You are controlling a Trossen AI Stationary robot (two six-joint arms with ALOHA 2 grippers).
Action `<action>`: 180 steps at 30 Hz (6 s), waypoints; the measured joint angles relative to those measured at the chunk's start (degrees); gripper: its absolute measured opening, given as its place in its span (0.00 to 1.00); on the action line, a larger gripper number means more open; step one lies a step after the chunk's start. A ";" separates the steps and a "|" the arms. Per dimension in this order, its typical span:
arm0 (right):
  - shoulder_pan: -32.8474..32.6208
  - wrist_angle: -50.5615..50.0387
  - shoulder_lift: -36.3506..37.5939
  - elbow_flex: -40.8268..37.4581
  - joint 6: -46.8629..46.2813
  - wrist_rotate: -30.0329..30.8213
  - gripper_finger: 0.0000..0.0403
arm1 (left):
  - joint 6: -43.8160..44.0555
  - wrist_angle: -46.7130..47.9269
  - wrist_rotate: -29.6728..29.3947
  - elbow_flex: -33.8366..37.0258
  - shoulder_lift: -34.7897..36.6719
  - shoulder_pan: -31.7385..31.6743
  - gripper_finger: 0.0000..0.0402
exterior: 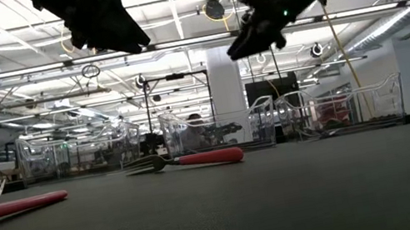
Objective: Sort silverware by color (type)
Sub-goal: Put the pink fork into the left transparent bin
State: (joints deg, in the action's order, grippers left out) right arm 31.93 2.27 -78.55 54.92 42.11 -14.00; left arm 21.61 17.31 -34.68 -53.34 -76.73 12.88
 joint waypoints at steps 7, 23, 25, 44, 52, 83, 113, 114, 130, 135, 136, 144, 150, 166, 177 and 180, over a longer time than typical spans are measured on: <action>-7.33 -10.18 4.63 -0.02 -10.07 -8.55 0.50 | -0.46 -0.33 0.00 0.00 0.00 0.00 0.50; -27.62 -8.96 4.29 -10.12 -22.14 3.73 0.50 | 4.91 -2.07 0.00 0.00 -1.09 0.47 0.50; -29.10 -6.16 4.28 -11.66 -22.94 3.58 0.50 | 5.07 -3.17 0.00 0.00 -2.24 1.18 0.50; -30.54 5.55 -0.57 -13.88 -23.17 3.53 0.50 | -0.64 -10.80 -1.28 0.00 -7.39 4.46 0.50; -30.54 23.76 -13.92 -13.88 -26.70 3.52 0.50 | -1.17 -10.37 -1.42 0.00 -7.39 4.46 0.50; -30.36 42.14 -30.72 -13.84 -37.52 18.71 0.50 | -1.36 -7.36 -1.59 0.00 -7.37 4.39 0.50; -32.46 42.19 -30.72 -13.84 -42.75 23.37 0.50 | -1.40 -7.36 -2.27 0.00 -7.37 4.35 0.50; -32.66 42.22 -30.72 -13.84 -42.70 24.38 0.50 | -1.42 -7.37 -2.27 0.00 -7.37 4.35 0.50; -32.79 42.13 -30.80 -13.84 -41.90 24.68 0.50 | -1.49 -7.38 -2.25 0.00 -7.37 4.35 0.50; -32.79 43.49 -32.77 -13.77 -41.90 24.69 0.50 | -1.49 -7.40 -2.25 0.00 -7.37 4.33 0.50; -32.79 44.00 -33.34 -13.79 -41.89 24.70 0.50 | -1.49 -7.38 -2.25 0.00 -7.37 4.33 0.50; -32.79 46.20 -36.52 -12.83 -41.51 24.73 0.49 | -1.53 -7.34 -2.25 0.00 -7.37 4.33 0.50; -32.79 45.64 -37.41 -12.11 -41.13 24.46 0.36 | -1.53 -7.35 -2.25 0.01 -7.37 4.35 0.50; -32.68 43.25 -35.97 -12.12 -37.90 21.43 0.07 | -1.53 -7.29 -2.25 0.02 -7.34 4.33 0.50; -31.11 27.08 -23.61 -12.28 -36.39 18.93 0.07 | -1.52 -6.72 -2.98 0.02 -7.34 4.33 0.50; -30.01 21.41 -19.01 -12.28 -36.88 16.68 0.07 | -1.49 -6.62 -3.33 0.02 -7.34 4.34 0.50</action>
State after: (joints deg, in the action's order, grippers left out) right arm 1.91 23.69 -97.56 42.63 5.23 2.68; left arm 20.12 10.70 -38.01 -53.32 -84.07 17.22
